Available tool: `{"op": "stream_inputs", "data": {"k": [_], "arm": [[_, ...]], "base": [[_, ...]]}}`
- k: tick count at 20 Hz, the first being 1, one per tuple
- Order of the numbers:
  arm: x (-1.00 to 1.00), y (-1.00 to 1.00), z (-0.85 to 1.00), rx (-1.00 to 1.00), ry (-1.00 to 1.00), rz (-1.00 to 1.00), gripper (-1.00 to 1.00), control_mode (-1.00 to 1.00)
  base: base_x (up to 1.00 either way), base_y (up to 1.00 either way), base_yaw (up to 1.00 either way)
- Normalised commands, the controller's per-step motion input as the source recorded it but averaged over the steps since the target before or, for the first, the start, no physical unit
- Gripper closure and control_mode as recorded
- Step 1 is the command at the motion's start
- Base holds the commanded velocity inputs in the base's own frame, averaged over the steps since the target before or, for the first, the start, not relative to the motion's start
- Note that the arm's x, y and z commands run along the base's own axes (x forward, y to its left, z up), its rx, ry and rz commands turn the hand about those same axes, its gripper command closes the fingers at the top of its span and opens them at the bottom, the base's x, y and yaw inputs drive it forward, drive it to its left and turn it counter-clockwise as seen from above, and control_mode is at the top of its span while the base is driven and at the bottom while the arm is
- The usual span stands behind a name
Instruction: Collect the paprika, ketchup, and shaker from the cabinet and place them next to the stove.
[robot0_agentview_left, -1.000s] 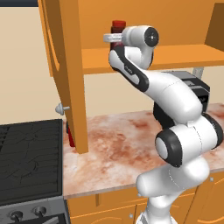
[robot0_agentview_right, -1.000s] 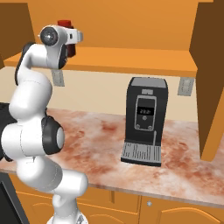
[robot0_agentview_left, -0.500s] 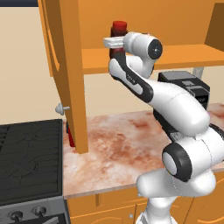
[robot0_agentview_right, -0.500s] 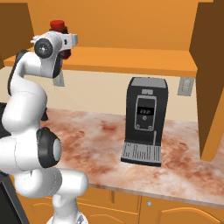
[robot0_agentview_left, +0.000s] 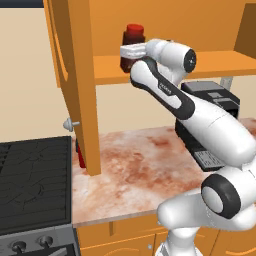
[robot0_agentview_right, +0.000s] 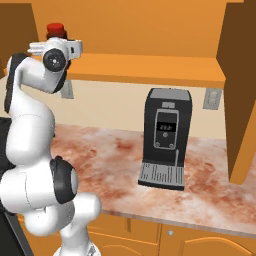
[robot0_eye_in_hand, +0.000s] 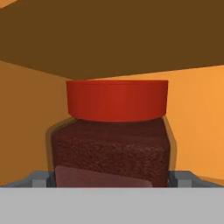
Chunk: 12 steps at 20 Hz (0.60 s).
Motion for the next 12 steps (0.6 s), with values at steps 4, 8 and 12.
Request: {"op": "stream_inputs", "data": {"k": [4,8,12], "arm": [[-0.26,-0.07,0.02,0.00,0.04,0.34,1.00,-1.00],[-0.41,-0.01,-0.16,-0.02,0.00,0.46,1.00,-1.00],[-0.53,-0.12,-0.37,-0.04,-0.01,0.53,1.00,-1.00]], "base": [[0.00,0.00,0.00],[0.00,0.00,0.00],[0.00,0.00,0.00]]}}
